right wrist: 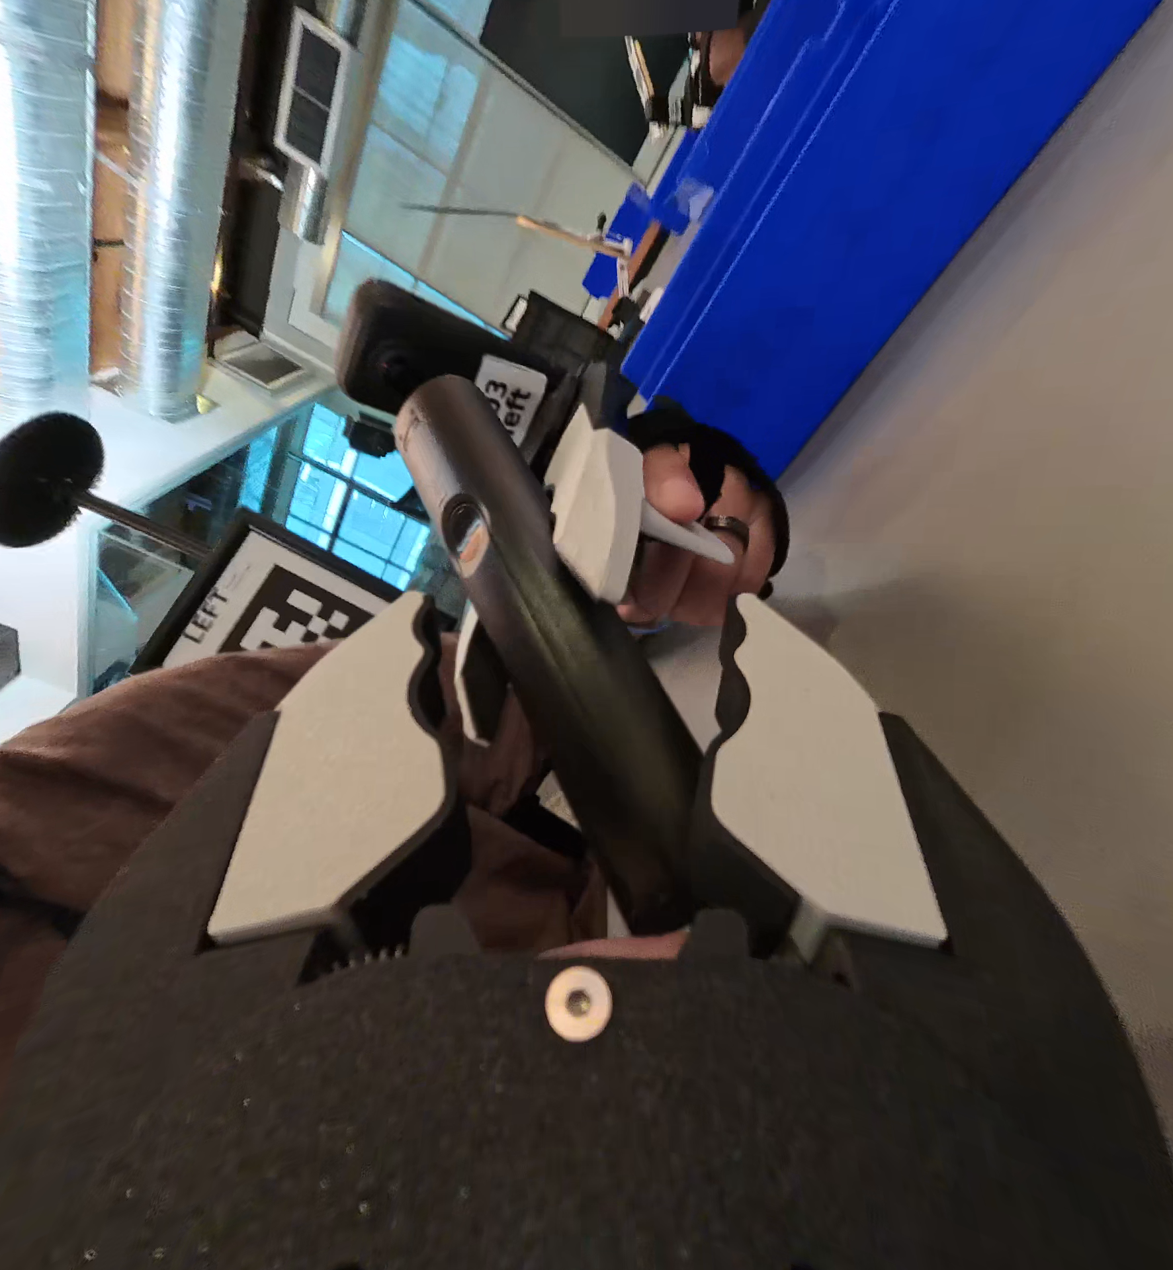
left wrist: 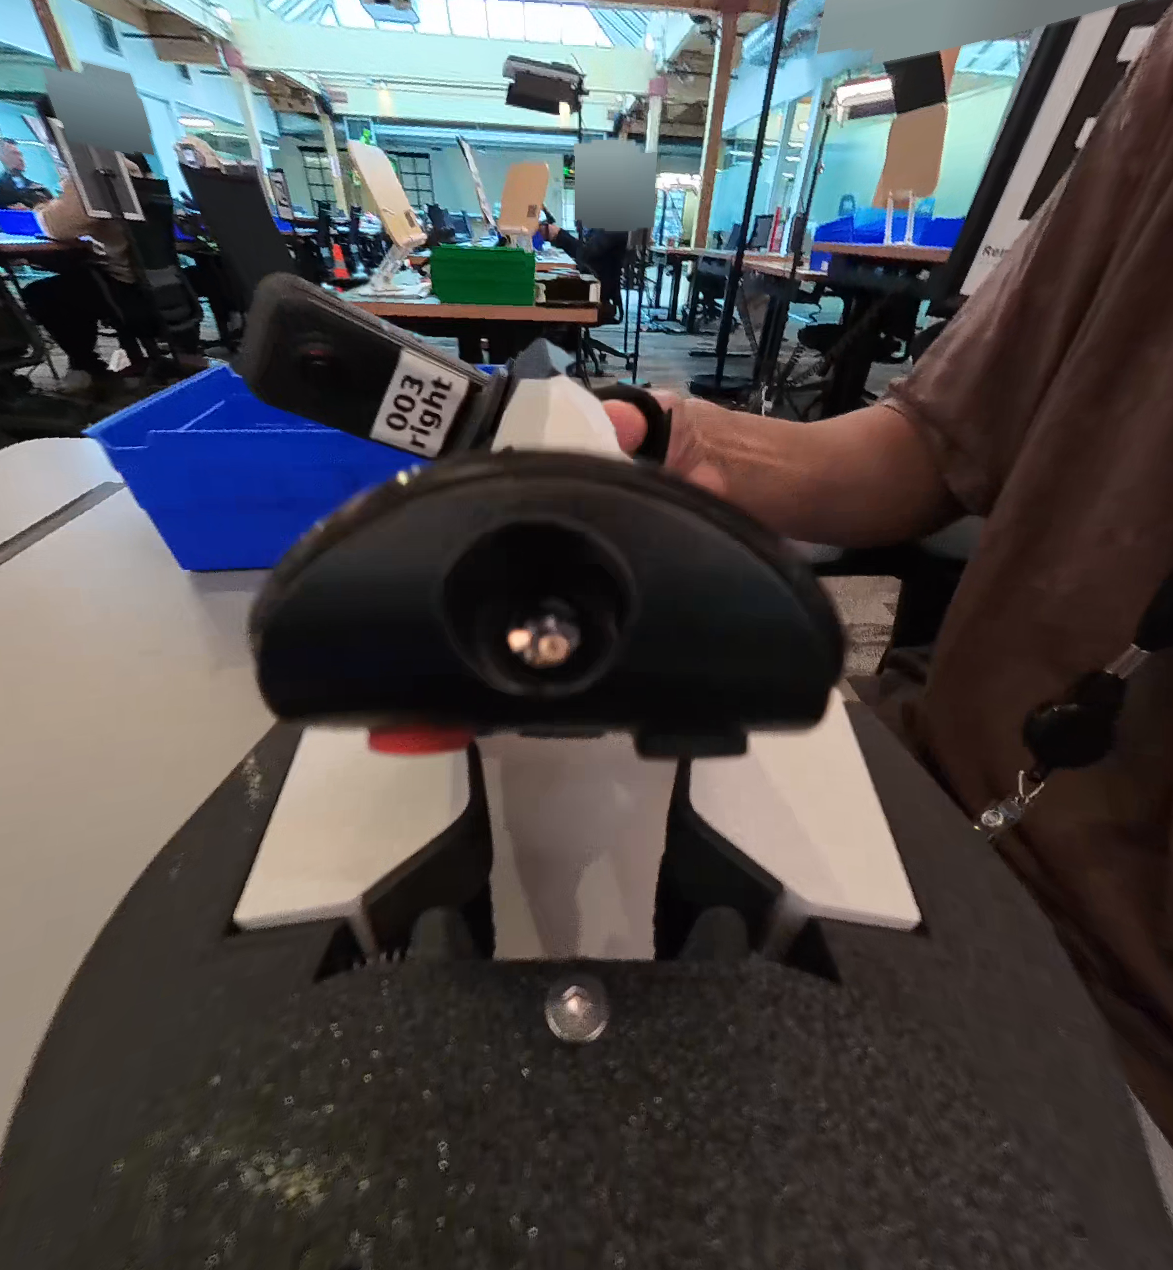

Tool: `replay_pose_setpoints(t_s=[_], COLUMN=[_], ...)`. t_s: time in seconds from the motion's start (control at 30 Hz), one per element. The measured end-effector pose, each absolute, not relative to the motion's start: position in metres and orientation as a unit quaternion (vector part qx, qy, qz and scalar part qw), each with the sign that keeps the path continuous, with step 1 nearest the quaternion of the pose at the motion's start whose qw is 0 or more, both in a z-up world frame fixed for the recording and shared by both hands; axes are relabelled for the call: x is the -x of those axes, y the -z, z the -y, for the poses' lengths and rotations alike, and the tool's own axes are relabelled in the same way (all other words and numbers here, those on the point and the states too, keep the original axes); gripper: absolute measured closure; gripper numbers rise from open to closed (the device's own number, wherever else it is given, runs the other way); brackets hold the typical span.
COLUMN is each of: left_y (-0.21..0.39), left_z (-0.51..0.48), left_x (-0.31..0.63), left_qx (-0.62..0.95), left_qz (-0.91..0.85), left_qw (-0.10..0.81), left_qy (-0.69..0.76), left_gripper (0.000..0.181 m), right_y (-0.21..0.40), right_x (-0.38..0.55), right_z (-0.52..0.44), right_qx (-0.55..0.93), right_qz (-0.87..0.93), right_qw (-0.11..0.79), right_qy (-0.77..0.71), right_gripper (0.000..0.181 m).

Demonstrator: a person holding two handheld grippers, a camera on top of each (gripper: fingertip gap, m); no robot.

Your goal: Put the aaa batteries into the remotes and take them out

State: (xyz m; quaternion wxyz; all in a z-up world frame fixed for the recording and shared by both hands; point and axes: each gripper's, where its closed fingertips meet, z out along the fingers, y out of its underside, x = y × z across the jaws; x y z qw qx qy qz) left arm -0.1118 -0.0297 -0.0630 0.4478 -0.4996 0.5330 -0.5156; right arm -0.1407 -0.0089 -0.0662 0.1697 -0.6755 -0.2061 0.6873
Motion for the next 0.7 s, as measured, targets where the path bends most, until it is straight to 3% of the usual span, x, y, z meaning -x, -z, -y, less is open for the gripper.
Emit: replay_pose_setpoints(t_s=[0.27, 0.43, 0.7], left_y=[0.087, 0.099, 0.109], left_z=[0.044, 0.047, 0.048], left_x=[0.098, 0.092, 0.090], left_qx=[0.506, 0.520, 0.529], left_qz=[-0.580, -0.594, -0.598], left_qw=[0.417, 0.403, 0.386], left_qy=[0.484, 0.463, 0.462], left_gripper=[0.121, 0.121, 0.121], right_y=[0.084, 0.088, 0.097], right_x=[0.146, 0.145, 0.139], right_z=[0.016, 0.019, 0.022], right_qx=[0.716, 0.728, 0.735], right_qz=[0.219, 0.258, 0.289], right_qw=[0.140, 0.154, 0.154], right_qy=[-0.648, -0.616, -0.594], right_gripper=[0.099, 0.113, 0.120])
